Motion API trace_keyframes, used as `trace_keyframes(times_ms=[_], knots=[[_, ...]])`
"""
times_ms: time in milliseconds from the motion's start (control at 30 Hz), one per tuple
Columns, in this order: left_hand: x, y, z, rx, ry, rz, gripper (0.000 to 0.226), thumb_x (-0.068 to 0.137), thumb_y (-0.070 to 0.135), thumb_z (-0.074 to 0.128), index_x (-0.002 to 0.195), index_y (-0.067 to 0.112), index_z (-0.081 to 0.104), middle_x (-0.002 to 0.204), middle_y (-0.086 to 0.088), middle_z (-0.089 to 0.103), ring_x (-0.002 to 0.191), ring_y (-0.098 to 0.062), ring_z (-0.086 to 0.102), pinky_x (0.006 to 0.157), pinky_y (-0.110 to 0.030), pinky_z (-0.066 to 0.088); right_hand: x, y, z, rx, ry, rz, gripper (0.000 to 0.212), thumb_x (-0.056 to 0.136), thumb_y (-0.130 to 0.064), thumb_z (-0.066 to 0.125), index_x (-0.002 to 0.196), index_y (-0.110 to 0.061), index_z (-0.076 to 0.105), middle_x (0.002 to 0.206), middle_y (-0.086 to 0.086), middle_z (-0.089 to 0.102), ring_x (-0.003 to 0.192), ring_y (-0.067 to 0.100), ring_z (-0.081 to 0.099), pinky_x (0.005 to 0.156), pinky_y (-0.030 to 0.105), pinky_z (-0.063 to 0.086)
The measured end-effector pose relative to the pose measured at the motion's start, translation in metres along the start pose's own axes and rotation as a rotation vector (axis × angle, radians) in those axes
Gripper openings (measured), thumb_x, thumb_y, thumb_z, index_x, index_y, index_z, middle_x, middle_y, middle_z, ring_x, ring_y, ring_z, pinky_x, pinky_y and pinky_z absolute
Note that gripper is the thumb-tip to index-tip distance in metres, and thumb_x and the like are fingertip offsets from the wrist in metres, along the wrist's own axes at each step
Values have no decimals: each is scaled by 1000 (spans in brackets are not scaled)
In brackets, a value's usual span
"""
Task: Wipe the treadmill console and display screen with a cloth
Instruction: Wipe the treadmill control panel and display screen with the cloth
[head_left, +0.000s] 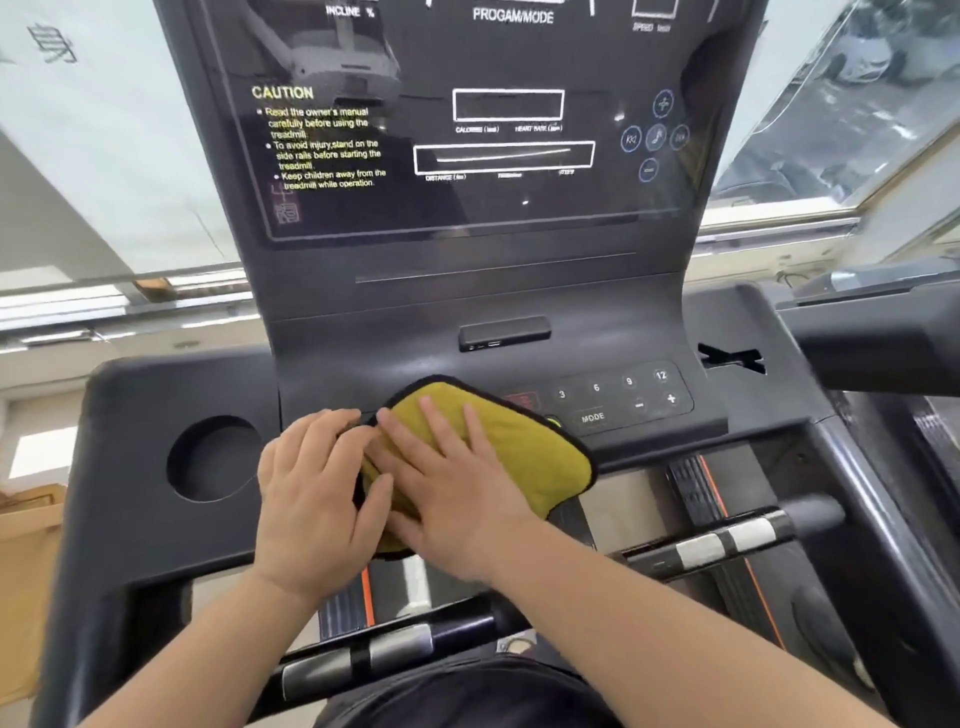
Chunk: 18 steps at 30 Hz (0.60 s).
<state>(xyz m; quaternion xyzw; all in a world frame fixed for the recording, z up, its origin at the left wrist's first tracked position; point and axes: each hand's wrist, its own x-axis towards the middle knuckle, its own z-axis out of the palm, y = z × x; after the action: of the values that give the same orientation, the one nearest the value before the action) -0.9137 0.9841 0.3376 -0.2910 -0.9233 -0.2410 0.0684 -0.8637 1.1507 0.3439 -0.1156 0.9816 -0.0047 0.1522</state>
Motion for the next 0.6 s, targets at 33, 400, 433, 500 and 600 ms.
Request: trace_keyframes(times_ms=[33,400,433,500,600], knots=[[3,4,1,3,0,5,43,88,39,47,113,11,68,127,-10,63,123,-39,53,103,-51,34,-3,5,0,5,-3,27,72,101,-65,14,160,-36,-16,171,-6,-21,156,36,-21,122,65,-13],[29,61,37,103,-110,40,44,87,45,50,115,15,68,126,-7,63,119,-33,52,100,-44,33,-68,173,-1,315,-11,832,93,94,-78,13,163,-21,-13,169,18,-21,154,49,-16,121,71,-1],[30,66,39,119,-111,55,45,86,45,51,115,15,68,126,-7,63,117,-32,52,98,-44,33,-67,185,2,317,8,854,93,94,-78,12,163,-21,-13,170,17,-21,154,47,-16,121,70,-2],[33,76,44,141,-118,59,45,86,45,52,115,15,68,126,-7,62,116,-32,52,97,-44,34,-58,198,5,291,63,856,95,92,-79,8,162,-19,-14,169,17,-21,155,45,-16,121,71,-2],[39,87,50,154,-113,14,45,86,46,51,115,16,67,127,-7,62,117,-32,52,98,-44,34,-37,195,2,207,145,713,102,88,-84,2,161,-16,-16,169,19,-22,155,46,-14,122,70,-1]])
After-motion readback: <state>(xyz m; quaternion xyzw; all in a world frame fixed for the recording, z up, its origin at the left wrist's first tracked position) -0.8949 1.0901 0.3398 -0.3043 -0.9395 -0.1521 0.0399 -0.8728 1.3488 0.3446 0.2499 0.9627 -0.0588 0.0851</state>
